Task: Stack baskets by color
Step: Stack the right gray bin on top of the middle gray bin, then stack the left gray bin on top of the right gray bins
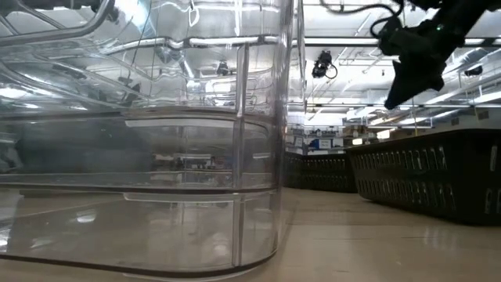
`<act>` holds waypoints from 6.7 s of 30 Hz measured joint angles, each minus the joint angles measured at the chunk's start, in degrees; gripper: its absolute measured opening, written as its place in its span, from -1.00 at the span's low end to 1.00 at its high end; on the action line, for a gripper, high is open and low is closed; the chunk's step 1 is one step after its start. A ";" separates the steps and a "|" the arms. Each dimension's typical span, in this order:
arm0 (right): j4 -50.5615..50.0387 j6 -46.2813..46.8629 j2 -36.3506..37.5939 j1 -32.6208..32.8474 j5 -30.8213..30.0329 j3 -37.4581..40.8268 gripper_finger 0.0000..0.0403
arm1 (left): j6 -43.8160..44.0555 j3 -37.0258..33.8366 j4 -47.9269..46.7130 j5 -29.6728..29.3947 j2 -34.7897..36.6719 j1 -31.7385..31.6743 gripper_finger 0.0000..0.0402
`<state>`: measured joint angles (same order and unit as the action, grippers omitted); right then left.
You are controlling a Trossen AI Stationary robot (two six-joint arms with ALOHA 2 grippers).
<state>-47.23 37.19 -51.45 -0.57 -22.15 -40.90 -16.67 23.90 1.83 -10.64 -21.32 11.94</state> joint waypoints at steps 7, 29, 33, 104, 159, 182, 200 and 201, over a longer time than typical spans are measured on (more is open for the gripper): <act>-16.33 -4.59 -12.06 -3.53 3.82 -6.67 -0.73 | 5.14 0.00 0.52 0.00 -0.02 0.00 -0.95; -20.63 -21.43 -23.08 -16.46 10.28 -8.58 -0.16 | 7.48 0.04 0.45 -0.02 -0.02 0.00 -0.91; -19.57 -22.70 -24.82 -17.63 10.26 -8.58 -0.20 | 7.46 0.04 0.47 -0.02 -0.02 0.00 -0.94; -21.55 -26.47 -37.59 -9.88 11.51 -41.62 -0.97 | 7.33 0.04 0.45 -0.05 -0.04 0.01 -0.93; -21.16 -44.97 -69.60 -14.26 13.28 -78.39 -0.96 | 10.07 0.04 -0.42 -0.23 -0.04 0.01 -0.91; -30.91 -40.25 -74.77 -13.91 14.42 -79.11 -0.90 | 11.55 0.04 -0.56 -0.23 -0.04 0.00 -0.89; -31.74 -40.35 -74.82 -13.88 16.79 -79.11 -0.48 | 11.53 0.04 -1.56 -0.23 -0.04 0.00 -0.89; -32.27 -40.34 -74.63 -13.84 16.54 -79.11 -0.48 | 11.53 0.04 -1.79 -0.23 -0.02 0.02 -0.89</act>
<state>-79.50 -3.16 -126.08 -14.41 -5.61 -120.01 -5.15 23.94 0.05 -10.87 -21.34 11.96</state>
